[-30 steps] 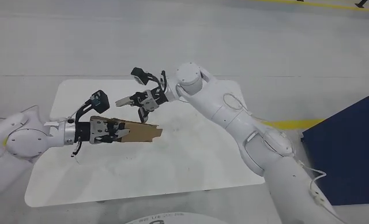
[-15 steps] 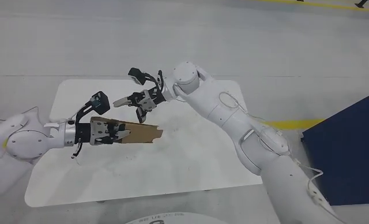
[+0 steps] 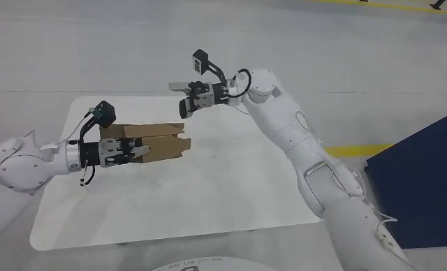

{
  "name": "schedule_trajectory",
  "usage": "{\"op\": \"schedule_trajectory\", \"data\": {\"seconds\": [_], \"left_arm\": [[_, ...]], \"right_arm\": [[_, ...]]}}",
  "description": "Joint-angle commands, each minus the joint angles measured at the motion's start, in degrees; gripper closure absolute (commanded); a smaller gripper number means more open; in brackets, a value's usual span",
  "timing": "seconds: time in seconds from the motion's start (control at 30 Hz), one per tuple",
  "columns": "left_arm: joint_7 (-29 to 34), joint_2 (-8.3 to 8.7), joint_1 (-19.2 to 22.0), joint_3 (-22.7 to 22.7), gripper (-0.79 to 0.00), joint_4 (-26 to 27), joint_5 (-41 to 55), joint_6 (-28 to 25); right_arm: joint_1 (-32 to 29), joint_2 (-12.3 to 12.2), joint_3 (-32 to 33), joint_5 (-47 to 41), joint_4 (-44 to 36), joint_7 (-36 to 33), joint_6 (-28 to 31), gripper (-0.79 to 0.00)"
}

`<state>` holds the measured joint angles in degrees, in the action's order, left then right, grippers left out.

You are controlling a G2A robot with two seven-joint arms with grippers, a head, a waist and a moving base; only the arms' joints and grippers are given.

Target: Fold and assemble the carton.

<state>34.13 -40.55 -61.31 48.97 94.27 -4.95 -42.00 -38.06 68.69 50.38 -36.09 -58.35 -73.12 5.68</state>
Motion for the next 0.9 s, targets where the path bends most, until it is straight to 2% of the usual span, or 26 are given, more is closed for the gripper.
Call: {"op": "schedule_trajectory", "data": {"seconds": [0.0, 0.87], "left_arm": [[0.0, 0.0, 0.0, 0.0, 0.0, 0.0, 0.0, 0.1], [0.0, 0.0, 0.0, 0.0, 0.0, 0.0, 0.0, 0.1]], "right_arm": [[-3.6, -1.8, 4.2, 0.6, -4.6, -1.9, 0.3, -0.785], [-4.2, -2.0, 4.6, 0.7, -5.4, -2.2, 0.4, -0.785]]}}
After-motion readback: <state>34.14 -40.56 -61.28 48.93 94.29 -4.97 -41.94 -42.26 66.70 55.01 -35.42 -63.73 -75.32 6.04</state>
